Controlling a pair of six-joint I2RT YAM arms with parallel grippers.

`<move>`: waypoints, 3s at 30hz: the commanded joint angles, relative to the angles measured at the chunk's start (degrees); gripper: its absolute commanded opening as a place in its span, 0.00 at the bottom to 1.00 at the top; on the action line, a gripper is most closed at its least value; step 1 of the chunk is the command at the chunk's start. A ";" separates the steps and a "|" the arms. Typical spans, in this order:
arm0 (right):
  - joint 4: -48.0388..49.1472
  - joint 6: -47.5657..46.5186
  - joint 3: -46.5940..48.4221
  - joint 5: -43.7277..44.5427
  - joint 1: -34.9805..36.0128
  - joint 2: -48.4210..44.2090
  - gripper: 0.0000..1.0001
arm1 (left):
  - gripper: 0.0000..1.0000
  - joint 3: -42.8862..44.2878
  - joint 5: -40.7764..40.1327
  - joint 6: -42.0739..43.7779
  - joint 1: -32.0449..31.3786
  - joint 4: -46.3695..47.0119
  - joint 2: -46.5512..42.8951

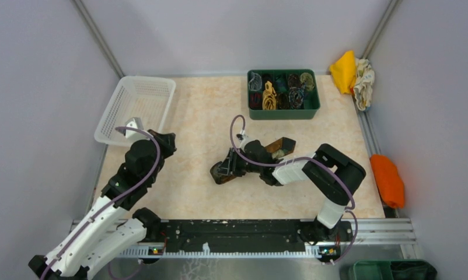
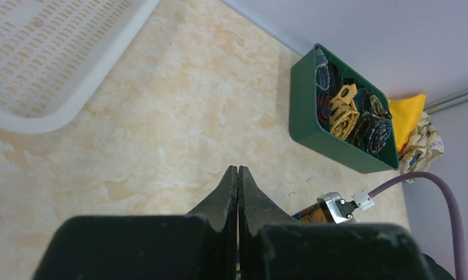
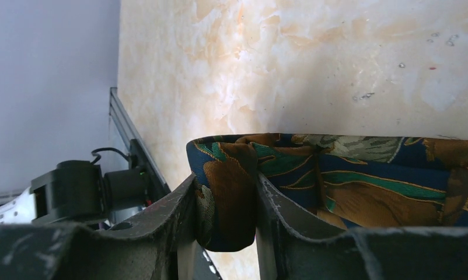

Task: Roll the ties
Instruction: Roll the tie at the center of the board.

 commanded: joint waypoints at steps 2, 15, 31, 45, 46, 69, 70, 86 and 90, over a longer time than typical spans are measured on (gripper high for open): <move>13.91 5.53 -5.14 -3.72 -3.22 -1.96 0.36 | 0.00 0.05 4.07 1.63 -0.09 6.66 2.90; 13.80 3.51 -9.48 -5.65 -9.75 -1.61 0.38 | 0.00 0.39 13.75 1.91 -0.09 15.70 18.22; -16.88 -12.96 -2.42 5.43 -9.64 -12.83 0.57 | 0.00 -0.92 23.13 2.91 -0.22 27.63 33.96; -35.16 -21.16 7.50 29.10 -1.66 -9.00 0.53 | 0.00 -4.54 25.49 3.26 -0.27 33.70 39.90; -36.19 -21.48 8.38 30.29 -1.00 -8.85 0.53 | 0.00 -4.83 24.75 2.72 -0.32 33.35 40.19; -53.47 -36.36 30.26 62.10 26.44 1.13 0.72 | 0.00 -2.89 -15.99 -21.22 -0.22 -19.17 -17.80; -53.34 -37.10 31.49 62.12 26.71 2.77 0.72 | 0.00 -2.21 -16.08 -20.99 -0.28 -19.69 -17.80; -57.62 -34.65 36.66 63.84 24.89 15.34 0.78 | 0.00 -2.59 -16.21 -15.99 -0.29 -16.47 -16.53; -57.87 -33.08 34.90 63.00 22.61 15.46 0.78 | 0.00 -2.70 -15.83 -14.78 -0.29 -15.36 -16.21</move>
